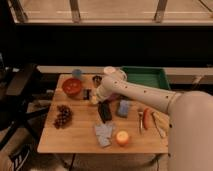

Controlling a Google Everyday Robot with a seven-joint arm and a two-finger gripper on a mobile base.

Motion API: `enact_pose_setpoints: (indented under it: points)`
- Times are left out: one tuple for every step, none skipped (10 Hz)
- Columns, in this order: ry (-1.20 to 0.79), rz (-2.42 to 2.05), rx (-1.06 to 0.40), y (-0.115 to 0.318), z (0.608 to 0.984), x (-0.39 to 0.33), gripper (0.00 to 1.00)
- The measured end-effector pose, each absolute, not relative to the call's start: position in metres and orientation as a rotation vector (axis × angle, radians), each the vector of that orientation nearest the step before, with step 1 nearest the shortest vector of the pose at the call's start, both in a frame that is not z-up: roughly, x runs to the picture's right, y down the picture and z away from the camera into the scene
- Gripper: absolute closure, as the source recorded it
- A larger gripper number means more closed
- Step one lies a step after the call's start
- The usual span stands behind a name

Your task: Wipe table surface with brush

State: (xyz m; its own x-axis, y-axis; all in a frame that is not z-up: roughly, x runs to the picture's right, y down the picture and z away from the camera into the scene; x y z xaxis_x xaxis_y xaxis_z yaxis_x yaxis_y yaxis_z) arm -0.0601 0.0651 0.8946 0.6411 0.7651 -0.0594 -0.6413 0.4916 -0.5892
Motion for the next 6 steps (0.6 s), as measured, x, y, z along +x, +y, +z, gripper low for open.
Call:
enact_pose_setpoints:
  points:
    - [-0.232,0.843,-0.63,0.067,0.898,-0.071,1.0]
    - [-0.249,0.82,-0.661,0.072,0.9,-0.085,1.0]
    - [-0.255,0.811,-0.69,0.082,0.9,-0.091,1.0]
    - [-0.26,0.817,-0.713,0.09,0.899,-0.093,1.0]
    - [-0.257,0.835,-0.738,0.099,0.898,-0.089,1.0]
    - [-0.243,0.869,-0.759,0.108,0.897,-0.08,1.0]
